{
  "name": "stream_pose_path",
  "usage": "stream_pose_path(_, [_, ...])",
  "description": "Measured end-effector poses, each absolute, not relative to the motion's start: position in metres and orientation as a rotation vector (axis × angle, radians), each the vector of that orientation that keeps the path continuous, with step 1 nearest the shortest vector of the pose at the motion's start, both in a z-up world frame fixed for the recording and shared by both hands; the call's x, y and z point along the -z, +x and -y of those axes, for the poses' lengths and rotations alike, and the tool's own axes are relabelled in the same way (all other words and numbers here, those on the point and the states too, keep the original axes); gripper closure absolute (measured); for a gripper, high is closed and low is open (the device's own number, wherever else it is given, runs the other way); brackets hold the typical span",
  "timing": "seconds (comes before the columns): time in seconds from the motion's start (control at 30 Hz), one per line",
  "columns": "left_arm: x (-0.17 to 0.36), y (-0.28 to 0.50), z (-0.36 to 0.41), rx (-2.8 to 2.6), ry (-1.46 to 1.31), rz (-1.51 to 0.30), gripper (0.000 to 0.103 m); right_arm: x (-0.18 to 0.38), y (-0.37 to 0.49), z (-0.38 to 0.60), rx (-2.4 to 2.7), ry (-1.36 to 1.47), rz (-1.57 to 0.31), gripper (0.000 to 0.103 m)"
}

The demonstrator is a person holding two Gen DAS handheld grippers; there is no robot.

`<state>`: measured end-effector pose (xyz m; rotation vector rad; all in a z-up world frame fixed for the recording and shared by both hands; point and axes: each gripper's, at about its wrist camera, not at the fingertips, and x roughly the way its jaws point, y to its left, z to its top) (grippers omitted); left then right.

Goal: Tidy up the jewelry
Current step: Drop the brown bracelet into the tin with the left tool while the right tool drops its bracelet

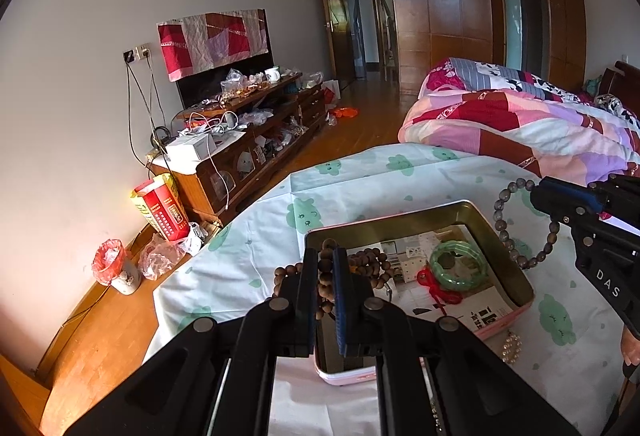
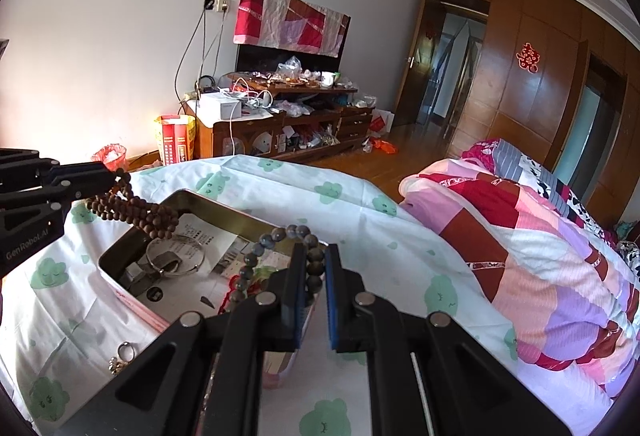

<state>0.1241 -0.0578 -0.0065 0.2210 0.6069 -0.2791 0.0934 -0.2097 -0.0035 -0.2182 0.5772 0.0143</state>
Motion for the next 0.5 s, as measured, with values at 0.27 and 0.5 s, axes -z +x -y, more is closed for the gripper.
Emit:
stream_pose_path(0.27, [0.013, 0.137, 0.065, 0.283, 0.232, -0.629, 0.097, 0.012, 0.108, 0.207, -0.014, -0.21, -0.606, 0.092])
stream_pose_path(0.5, [0.02, 0.143, 0.07, 0.286, 0.242, -0.643, 0.097, 0.019, 0.118, 0.204, -0.018, -0.214, -0.631, 0.092])
